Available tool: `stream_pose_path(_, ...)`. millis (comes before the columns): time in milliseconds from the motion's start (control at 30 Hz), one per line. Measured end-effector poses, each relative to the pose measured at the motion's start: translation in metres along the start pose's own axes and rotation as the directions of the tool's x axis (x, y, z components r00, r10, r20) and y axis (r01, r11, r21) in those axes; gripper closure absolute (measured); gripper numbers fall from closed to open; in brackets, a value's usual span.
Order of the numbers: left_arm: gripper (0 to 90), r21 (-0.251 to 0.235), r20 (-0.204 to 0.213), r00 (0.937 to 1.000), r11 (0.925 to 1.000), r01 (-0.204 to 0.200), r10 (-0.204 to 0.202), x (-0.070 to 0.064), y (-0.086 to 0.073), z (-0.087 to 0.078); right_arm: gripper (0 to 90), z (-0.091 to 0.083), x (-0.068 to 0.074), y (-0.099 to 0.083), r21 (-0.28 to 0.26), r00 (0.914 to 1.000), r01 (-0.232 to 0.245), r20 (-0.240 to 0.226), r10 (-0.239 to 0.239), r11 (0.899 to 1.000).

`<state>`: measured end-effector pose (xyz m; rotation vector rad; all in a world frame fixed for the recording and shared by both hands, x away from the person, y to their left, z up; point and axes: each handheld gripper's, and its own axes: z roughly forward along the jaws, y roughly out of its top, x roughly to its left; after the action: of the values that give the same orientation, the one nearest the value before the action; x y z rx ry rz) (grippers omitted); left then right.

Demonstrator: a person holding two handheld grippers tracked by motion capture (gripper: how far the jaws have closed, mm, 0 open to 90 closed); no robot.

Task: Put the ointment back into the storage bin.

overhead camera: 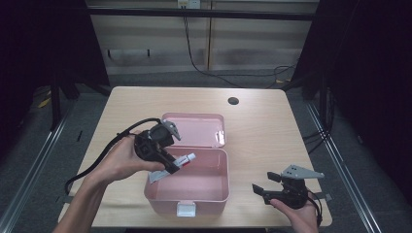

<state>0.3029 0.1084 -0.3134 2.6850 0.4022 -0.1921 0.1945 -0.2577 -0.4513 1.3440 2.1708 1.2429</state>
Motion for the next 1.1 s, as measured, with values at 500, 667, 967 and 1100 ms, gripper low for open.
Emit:
stream_pose_path(500,70.7,0.042,0.047,0.9985,0.9987,-0.029,0.027,-0.004,0.012,0.027,23.9,0.000,0.000,0.000,0.000,1.0000,-0.001,-0.003,0.001,1.000)
stream_pose_path(667,70.6,0.056,0.055,0.9976,0.9974,-0.045,0.042,-0.007,0.013,0.035,24.0,0.000,0.000,0.000,0.001,1.0000,-0.001,-0.004,0.001,1.000)
stream_pose_path(967,70.6,0.081,0.070,0.9950,0.9938,-0.077,0.071,-0.010,0.017,0.052,23.9,0.000,0.000,0.000,0.001,1.0000,-0.002,-0.005,0.002,1.000)
stream_pose_path(1100,70.7,0.096,0.077,0.9945,0.9923,-0.078,0.070,-0.011,0.018,0.060,24.0,0.000,0.000,0.000,0.002,1.0000,-0.001,-0.006,0.001,1.000)
